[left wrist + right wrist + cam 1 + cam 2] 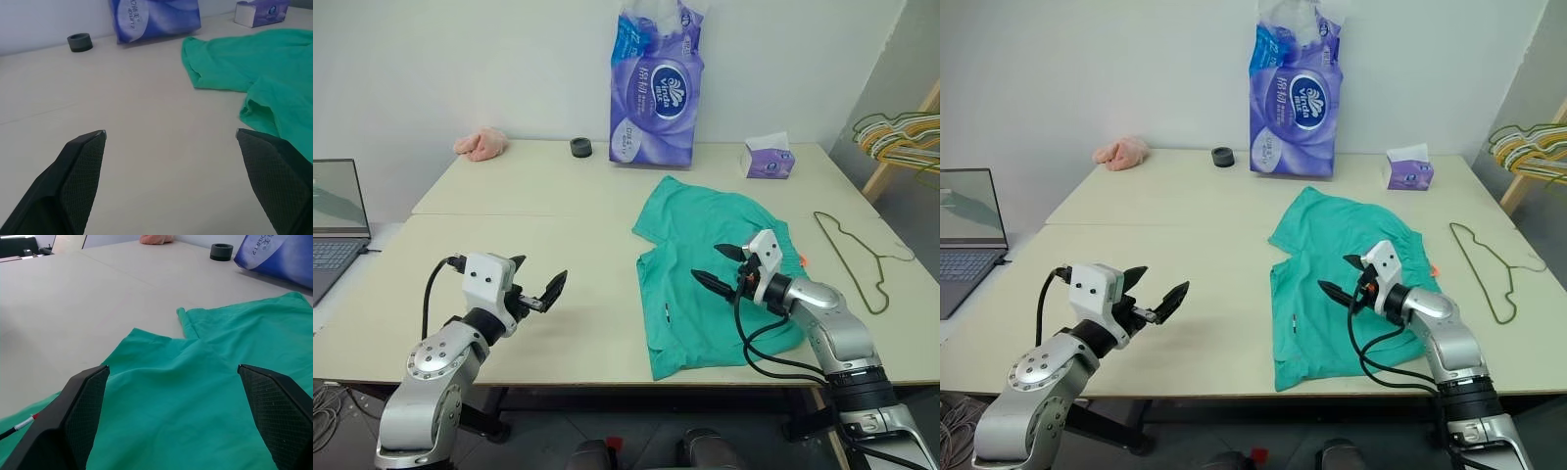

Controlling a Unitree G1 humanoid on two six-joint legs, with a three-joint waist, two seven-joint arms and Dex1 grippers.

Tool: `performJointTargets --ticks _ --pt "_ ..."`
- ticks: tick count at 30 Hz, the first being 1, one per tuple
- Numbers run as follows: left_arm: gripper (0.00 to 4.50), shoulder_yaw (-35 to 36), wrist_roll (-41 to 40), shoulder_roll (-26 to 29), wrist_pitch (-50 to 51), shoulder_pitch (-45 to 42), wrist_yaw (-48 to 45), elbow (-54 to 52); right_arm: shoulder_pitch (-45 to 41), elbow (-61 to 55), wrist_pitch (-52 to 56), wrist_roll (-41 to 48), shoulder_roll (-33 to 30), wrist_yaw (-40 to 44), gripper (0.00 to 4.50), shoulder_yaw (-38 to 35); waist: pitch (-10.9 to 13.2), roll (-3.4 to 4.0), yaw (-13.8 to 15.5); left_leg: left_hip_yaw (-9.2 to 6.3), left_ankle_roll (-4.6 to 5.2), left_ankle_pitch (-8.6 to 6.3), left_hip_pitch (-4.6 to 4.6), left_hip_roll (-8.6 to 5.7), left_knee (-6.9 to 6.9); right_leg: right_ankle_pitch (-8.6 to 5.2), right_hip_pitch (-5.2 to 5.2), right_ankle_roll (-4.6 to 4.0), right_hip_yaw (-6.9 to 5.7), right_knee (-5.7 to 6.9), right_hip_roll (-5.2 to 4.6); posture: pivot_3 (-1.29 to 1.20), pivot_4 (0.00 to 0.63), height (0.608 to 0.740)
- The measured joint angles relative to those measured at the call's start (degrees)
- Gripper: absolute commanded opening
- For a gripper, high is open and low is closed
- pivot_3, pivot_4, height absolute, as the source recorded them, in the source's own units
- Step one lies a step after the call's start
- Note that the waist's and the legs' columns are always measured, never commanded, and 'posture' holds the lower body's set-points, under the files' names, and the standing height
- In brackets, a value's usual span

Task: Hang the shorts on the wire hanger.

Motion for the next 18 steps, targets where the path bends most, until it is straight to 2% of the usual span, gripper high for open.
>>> performJointTargets --ticks 12,18 --pt "4.50 -4.1 1.8 2.1 -0.9 1.1 -3.6 -1.1 2.0 -1.3 -2.9 -0.1 -1.9 1.6 4.48 0.0 -0.1 0.04 -0.1 0.03 0.00 0.00 0.03 -0.01 -0.01 -0.01 0.02 -0.01 0.03 -0.01 0.00 -0.10 0.002 0.740" --pt "4.50 -5.1 2.0 2.5 -1.2 0.0 -5.4 -1.1 4.4 -4.1 -2.8 -0.4 -5.5 6.0 4.48 0.9 -0.1 0.04 -0.1 0.04 0.00 0.00 0.03 -0.04 0.00 -0.02 0.05 0.00 0.04 -0.02 -0.01 -0.12 0.004 0.740"
